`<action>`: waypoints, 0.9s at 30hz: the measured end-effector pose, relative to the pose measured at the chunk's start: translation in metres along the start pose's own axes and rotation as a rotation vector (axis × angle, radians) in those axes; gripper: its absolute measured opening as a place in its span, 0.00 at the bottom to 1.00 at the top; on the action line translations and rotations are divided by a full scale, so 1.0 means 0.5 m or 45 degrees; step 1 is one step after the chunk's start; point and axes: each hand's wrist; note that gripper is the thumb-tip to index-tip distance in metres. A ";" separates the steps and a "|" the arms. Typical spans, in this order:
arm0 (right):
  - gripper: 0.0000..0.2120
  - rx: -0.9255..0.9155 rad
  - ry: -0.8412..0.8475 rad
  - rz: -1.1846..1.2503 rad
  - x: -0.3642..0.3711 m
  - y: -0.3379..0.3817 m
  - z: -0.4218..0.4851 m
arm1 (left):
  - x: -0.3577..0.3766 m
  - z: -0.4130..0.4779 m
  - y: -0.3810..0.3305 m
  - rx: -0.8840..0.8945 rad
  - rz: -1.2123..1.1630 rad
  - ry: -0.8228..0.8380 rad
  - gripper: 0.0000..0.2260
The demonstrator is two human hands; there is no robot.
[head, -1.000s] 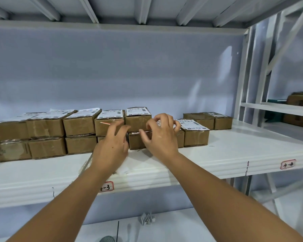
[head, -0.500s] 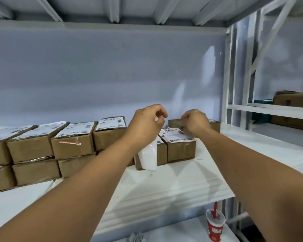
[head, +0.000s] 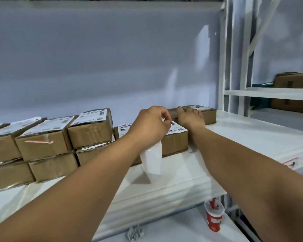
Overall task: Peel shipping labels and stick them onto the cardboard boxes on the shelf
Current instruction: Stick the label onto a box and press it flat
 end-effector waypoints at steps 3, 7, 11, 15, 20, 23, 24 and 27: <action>0.17 0.042 0.023 0.089 -0.006 0.001 -0.004 | 0.006 -0.010 -0.001 0.011 0.054 0.004 0.05; 0.23 0.118 0.029 0.438 -0.016 -0.005 -0.017 | 0.005 -0.025 0.000 0.043 0.017 -0.020 0.07; 0.20 0.221 -0.388 0.751 -0.047 -0.003 -0.040 | -0.009 -0.038 0.003 0.036 -0.006 -0.052 0.07; 0.21 0.236 -0.684 0.914 -0.111 0.039 -0.081 | -0.029 -0.060 -0.004 -0.011 -0.012 -0.048 0.08; 0.21 -0.023 -0.578 0.687 -0.167 0.151 -0.159 | -0.038 -0.118 0.007 -0.104 -0.020 -0.227 0.08; 0.22 -0.039 -0.505 0.582 -0.175 0.219 -0.193 | -0.047 -0.157 0.033 -0.169 0.012 -0.280 0.08; 0.22 -0.040 -0.477 0.544 -0.175 0.240 -0.202 | -0.060 -0.168 0.044 -0.192 0.009 -0.308 0.08; 0.23 -0.012 -0.351 0.372 -0.160 0.273 -0.216 | -0.098 -0.195 0.073 -0.277 -0.022 -0.384 0.09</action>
Point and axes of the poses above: each hand's wrist, its own z-axis towards the middle knuckle, its own x-axis out of the palm, y = z × x, and after that the axes turned 5 degrees about -x, right-handed
